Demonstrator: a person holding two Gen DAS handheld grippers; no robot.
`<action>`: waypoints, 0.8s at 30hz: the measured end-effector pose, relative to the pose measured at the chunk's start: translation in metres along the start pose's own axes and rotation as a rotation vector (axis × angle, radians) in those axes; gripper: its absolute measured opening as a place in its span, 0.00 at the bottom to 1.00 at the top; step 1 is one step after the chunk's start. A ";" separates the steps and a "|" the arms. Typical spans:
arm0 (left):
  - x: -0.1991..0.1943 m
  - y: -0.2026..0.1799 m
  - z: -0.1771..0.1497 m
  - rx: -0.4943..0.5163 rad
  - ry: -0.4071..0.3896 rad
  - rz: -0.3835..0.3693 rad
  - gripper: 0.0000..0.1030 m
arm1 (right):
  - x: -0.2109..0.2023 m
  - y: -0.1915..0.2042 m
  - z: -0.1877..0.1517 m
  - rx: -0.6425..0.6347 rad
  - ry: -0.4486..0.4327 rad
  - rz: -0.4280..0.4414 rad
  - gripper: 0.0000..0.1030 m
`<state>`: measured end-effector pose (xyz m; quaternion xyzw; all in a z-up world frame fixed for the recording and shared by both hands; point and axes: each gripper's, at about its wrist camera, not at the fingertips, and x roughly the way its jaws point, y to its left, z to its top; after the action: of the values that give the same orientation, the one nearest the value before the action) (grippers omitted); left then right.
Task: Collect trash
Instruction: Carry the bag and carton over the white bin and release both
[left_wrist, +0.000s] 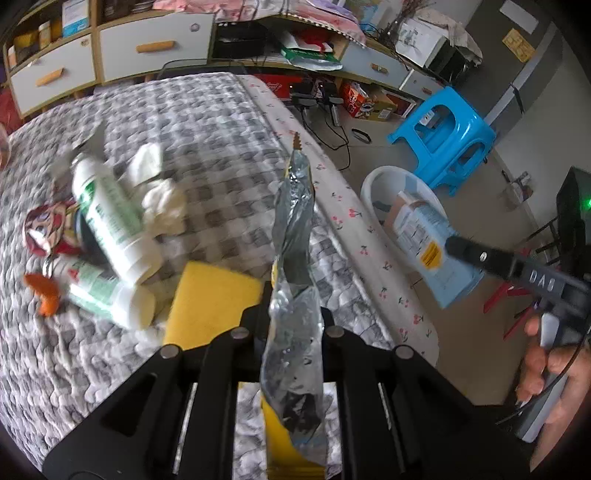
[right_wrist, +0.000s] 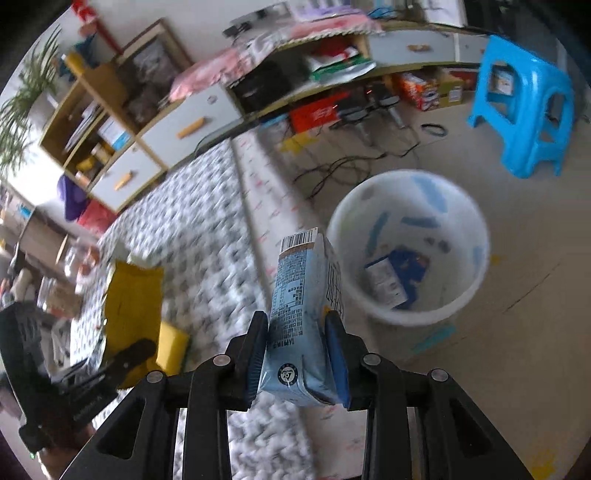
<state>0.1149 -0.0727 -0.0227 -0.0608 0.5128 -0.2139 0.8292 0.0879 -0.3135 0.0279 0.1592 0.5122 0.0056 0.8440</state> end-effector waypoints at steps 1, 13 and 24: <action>0.002 -0.003 0.002 0.006 0.001 0.001 0.11 | -0.002 -0.005 0.005 0.008 -0.010 -0.004 0.32; 0.037 -0.048 0.026 0.102 0.027 -0.003 0.11 | 0.003 -0.086 0.039 0.150 -0.078 -0.071 0.32; 0.079 -0.092 0.045 0.167 0.046 -0.027 0.11 | -0.003 -0.124 0.044 0.227 -0.141 -0.108 0.62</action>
<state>0.1572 -0.1943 -0.0376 0.0067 0.5111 -0.2686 0.8165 0.1058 -0.4434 0.0148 0.2259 0.4566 -0.1091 0.8536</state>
